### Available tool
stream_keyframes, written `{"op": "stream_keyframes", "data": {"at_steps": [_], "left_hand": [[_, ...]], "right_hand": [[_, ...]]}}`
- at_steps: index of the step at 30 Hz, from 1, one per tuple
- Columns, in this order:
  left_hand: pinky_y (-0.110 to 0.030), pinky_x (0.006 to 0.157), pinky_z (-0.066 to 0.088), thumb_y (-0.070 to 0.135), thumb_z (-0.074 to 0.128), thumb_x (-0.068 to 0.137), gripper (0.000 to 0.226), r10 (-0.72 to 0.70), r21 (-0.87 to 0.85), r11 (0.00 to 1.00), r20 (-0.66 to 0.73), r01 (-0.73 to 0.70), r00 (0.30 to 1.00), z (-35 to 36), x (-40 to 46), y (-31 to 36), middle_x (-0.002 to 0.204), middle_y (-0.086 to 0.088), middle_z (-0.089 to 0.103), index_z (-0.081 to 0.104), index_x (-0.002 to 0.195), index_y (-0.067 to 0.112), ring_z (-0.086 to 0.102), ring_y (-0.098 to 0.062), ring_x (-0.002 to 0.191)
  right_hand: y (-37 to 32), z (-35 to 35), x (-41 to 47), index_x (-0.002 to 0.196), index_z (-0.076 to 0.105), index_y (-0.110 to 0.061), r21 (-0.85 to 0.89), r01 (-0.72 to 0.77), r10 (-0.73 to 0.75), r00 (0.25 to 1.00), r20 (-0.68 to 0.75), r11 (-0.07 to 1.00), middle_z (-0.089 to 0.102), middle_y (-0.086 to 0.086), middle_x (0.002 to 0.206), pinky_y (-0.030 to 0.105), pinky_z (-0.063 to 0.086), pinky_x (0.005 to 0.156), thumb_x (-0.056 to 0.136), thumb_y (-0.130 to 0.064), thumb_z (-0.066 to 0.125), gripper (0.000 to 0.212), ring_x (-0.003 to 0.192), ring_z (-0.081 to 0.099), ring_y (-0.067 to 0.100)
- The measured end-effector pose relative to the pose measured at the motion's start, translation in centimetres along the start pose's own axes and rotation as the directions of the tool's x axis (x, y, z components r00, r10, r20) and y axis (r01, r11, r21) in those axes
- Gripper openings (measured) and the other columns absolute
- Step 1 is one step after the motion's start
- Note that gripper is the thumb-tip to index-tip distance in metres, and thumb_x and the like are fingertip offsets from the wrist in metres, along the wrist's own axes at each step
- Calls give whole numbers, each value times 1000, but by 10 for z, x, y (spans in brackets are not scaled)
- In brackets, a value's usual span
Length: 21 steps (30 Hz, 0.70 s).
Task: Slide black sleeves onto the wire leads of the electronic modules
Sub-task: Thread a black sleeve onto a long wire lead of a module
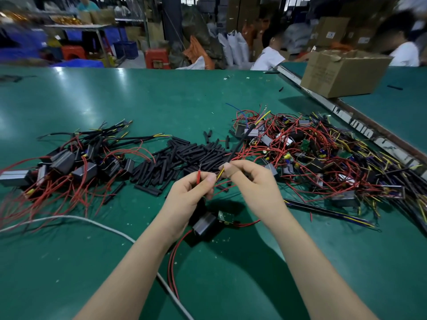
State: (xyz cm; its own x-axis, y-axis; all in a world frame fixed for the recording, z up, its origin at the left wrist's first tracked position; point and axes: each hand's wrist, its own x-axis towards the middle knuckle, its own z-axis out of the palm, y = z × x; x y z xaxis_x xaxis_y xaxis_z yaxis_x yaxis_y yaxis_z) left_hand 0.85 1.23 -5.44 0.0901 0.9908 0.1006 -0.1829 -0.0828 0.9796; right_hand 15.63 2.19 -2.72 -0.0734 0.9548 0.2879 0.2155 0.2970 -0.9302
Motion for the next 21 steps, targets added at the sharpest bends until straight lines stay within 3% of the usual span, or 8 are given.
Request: {"op": "stream_keyframes", "data": {"at_steps": [4,8,11,14,18,21], "left_hand": [[-22,66,38,32,62,77,13,5,1,1000,-22,-5,1000,0,-1,1,61,6,52,70,69,26,46,-7,61],[-20,65,39,28,62,82,16,0,13,1000,-36,0,999,0,-1,-1,59,7,52,67,68,22,46,-7,59],[-15,62,40,30,61,85,17,7,48,999,-29,-5,1000,0,-1,-2,58,7,50,66,73,19,45,-6,58],[-11,58,41,21,58,91,18,39,78,996,-34,-36,999,2,-2,-3,56,9,50,61,75,14,45,-3,55],[-22,60,38,22,58,92,16,66,237,970,-75,-47,995,2,-2,-6,57,13,50,60,76,18,42,-7,58],[-24,60,36,22,58,93,17,98,300,951,-73,-71,993,1,-1,-7,54,15,52,59,76,21,42,-4,56]], "right_hand": [[3,-2,0,84,69,-18,20,-51,51,998,40,998,64,-5,78,34,47,78,93,-25,59,15,77,55,11],[7,-5,0,82,60,-16,-33,-70,74,988,134,997,59,-12,67,20,42,67,96,-27,52,19,65,52,0],[10,-9,0,87,54,-18,-101,-71,91,974,208,992,65,-12,70,33,44,71,98,-30,46,19,72,54,10],[12,-9,-1,93,53,-20,-65,-54,69,965,255,996,68,-6,73,20,41,67,99,-24,43,13,71,59,4],[15,-3,0,97,49,-18,-68,-85,101,958,269,994,64,-3,60,24,37,63,88,-37,40,22,59,54,4],[16,5,-1,92,44,-15,-17,-120,120,962,246,993,54,-4,48,16,37,52,84,-36,40,23,48,47,7]]}}
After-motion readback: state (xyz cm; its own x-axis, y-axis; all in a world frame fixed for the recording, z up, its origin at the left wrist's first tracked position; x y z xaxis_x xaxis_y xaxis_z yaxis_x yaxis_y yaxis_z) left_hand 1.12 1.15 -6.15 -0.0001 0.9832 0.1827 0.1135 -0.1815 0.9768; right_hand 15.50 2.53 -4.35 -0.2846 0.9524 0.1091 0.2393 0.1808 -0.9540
